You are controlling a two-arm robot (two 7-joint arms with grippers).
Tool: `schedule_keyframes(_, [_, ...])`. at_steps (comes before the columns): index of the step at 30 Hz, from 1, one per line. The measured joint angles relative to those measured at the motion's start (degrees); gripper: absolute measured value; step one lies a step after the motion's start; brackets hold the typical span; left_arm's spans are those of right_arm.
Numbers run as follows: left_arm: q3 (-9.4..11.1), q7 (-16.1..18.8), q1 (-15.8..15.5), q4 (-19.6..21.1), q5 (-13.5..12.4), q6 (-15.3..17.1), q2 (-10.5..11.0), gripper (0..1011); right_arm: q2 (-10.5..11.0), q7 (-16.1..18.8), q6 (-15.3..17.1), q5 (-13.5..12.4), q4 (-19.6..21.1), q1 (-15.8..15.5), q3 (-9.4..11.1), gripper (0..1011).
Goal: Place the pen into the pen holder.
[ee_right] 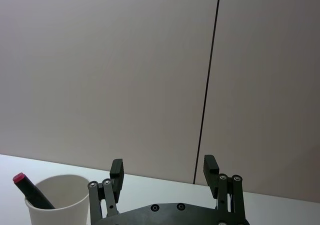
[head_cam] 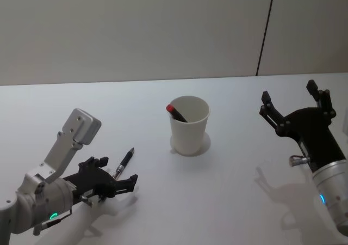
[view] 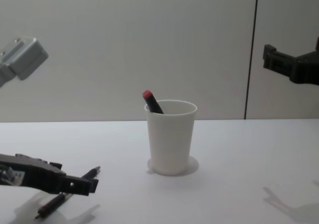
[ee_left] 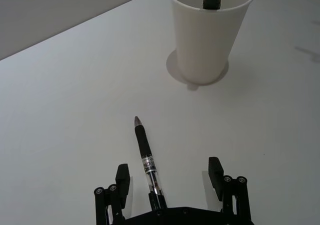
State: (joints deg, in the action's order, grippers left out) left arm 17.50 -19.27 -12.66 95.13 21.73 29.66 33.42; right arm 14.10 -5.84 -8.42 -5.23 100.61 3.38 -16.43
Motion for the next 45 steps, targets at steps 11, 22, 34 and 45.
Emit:
schedule_keyframes(11, [0.38,-0.05,-0.08,-0.76,-0.78,0.83,-0.32,1004,0.0,0.0,0.0,0.0,0.0,0.0,0.0,1001])
schedule_keyframes(22, [0.53,0.52,-0.24,-1.4,-1.25,1.51,-0.64,743,0.0,0.01,0.0,0.0,0.0,0.0,0.0,1001])
schedule_keyframes(34, [0.56,1.4,-0.33,-2.16,-1.3,1.83,-0.97,357,0.0,0.0,0.0,0.0,0.0,0.0,0.0,1002])
schedule_keyframes(45, [0.55,1.86,-0.34,-2.49,-1.31,1.93,-1.13,157,0.0,0.01,0.0,0.0,0.0,0.0,0.0,1002])
